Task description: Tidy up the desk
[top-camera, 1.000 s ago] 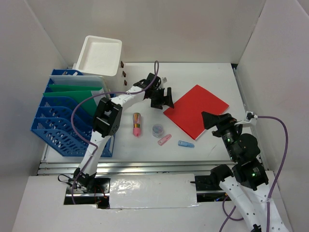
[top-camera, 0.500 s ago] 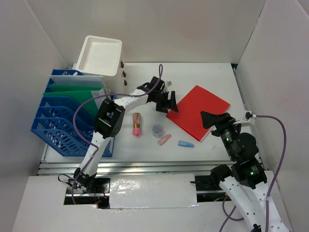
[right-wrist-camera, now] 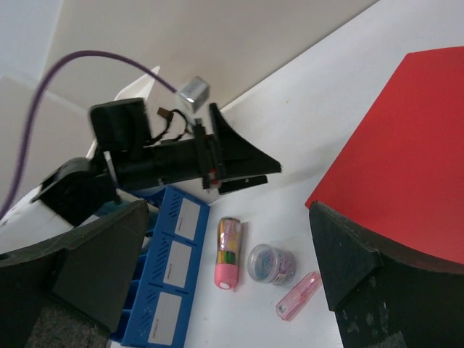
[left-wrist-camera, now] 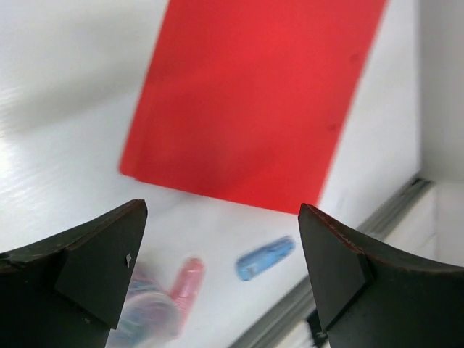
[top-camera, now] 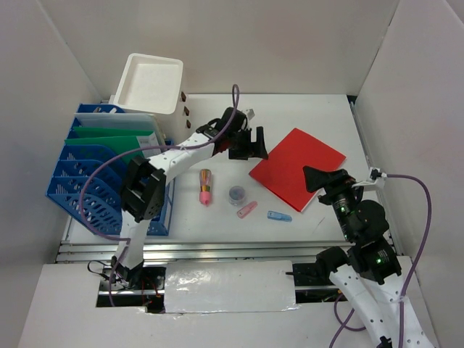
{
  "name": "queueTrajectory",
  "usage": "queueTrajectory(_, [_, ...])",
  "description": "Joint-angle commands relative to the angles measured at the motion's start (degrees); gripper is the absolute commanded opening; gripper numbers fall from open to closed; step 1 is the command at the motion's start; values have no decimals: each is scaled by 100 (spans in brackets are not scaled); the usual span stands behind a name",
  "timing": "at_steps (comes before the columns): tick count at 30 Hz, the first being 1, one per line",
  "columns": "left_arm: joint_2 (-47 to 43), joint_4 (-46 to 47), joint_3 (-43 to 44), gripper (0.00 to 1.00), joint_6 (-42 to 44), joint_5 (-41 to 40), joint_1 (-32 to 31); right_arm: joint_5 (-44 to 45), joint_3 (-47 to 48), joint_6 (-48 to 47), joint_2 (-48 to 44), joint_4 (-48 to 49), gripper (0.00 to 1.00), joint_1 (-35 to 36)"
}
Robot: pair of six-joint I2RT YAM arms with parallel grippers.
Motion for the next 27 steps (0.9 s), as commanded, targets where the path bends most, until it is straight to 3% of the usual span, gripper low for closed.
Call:
queueTrajectory(1, [-492, 335, -247, 100, -576, -246, -292, 479, 126, 267, -122, -119, 100, -8])
queueTrajectory(6, [-932, 1468, -1486, 99, -1948, -299, -723, 857, 293, 408, -298, -357, 100, -8])
queueTrajectory(10, [-767, 1531, -1364, 100, -2379, -528, -1241, 928, 372, 373, -474, -463, 100, -8])
queueTrajectory(15, [-678, 2259, -1733, 99, -3380, -773, -1698, 937, 451, 329, -606, -524, 100, -8])
queueTrajectory(17, [-652, 2489, -1925, 100, -3704, -949, -1787, 928, 478, 312, -623, -542, 100, -8])
queueTrajectory(22, [-169, 3685, -2226, 99, -4514, -537, -1875, 911, 565, 277, -685, -542, 100, -8])
queueTrajectory(27, [261, 4141, -2086, 99, -4559, -546, -1954, 920, 653, 180, -781, -533, 100, -8])
